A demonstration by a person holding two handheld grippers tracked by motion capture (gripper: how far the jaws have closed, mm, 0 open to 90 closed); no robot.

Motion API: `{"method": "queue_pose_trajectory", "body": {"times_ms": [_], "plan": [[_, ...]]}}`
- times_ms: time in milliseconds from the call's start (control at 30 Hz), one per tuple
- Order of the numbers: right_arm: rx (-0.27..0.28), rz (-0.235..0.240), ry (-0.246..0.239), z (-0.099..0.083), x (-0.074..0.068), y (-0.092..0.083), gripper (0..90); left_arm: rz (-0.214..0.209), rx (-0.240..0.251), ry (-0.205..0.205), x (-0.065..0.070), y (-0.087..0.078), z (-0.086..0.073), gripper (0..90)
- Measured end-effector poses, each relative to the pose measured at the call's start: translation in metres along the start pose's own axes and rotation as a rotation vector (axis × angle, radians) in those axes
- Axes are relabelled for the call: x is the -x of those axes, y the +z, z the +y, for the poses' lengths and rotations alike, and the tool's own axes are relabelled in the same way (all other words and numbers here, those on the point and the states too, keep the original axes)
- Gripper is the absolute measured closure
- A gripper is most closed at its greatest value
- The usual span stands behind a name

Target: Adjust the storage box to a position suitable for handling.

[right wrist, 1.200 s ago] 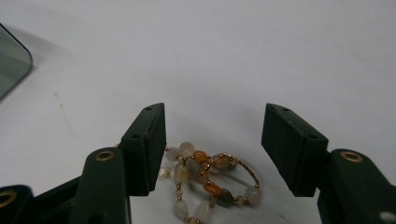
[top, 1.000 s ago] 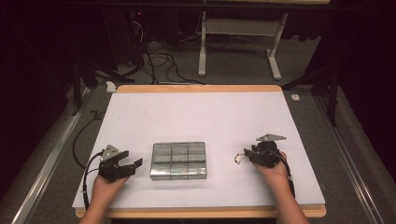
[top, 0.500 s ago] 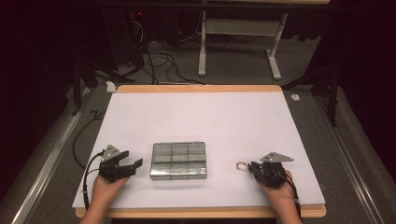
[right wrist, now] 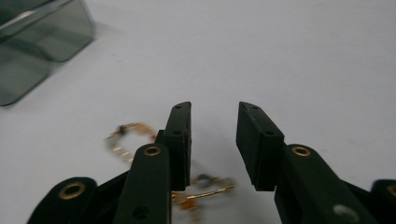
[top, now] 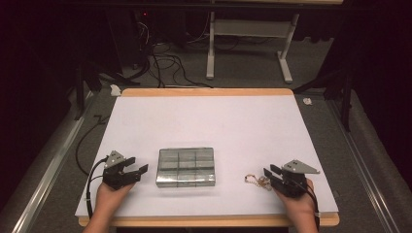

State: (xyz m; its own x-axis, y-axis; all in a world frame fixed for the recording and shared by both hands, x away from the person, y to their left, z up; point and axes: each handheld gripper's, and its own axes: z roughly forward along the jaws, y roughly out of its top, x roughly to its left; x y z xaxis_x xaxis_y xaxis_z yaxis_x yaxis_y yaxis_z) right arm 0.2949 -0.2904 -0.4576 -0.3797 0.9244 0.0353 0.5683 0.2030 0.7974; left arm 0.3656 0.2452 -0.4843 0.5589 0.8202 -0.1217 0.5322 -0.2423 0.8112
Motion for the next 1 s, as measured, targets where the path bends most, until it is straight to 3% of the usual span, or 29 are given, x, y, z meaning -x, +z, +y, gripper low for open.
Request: {"method": "queue_pose_trajectory", "body": {"times_ms": [167,267,433,600,700,767,1000], "plan": [[-0.005,-0.086,0.03,-0.004,0.029,0.01,65.3,0.0,0.0,0.002,0.0,0.0,0.0,39.2],[-0.006,-0.113,0.059,-0.009,0.038,0.014,65.3,-0.001,-0.003,0.021,0.002,0.0,0.0,42.0],[0.028,-0.132,0.085,-0.013,0.039,0.011,67.4,0.011,-0.029,0.06,0.006,0.002,0.001,44.6],[0.024,-0.139,0.097,-0.014,0.041,0.012,66.8,0.003,-0.02,0.068,0.007,0.001,0.001,65.1],[0.01,-0.14,0.094,-0.013,0.04,0.013,65.8,-0.027,-0.018,0.023,0.013,0.0,0.002,79.4],[0.018,-0.133,0.096,-0.013,0.04,0.013,65.2,-0.028,-0.022,0.023,0.021,0.003,0.003,86.3],[0.023,-0.12,0.09,-0.013,0.041,0.013,64.3,-0.059,-0.051,0.042,0.04,0.016,0.007,89.6]]}}
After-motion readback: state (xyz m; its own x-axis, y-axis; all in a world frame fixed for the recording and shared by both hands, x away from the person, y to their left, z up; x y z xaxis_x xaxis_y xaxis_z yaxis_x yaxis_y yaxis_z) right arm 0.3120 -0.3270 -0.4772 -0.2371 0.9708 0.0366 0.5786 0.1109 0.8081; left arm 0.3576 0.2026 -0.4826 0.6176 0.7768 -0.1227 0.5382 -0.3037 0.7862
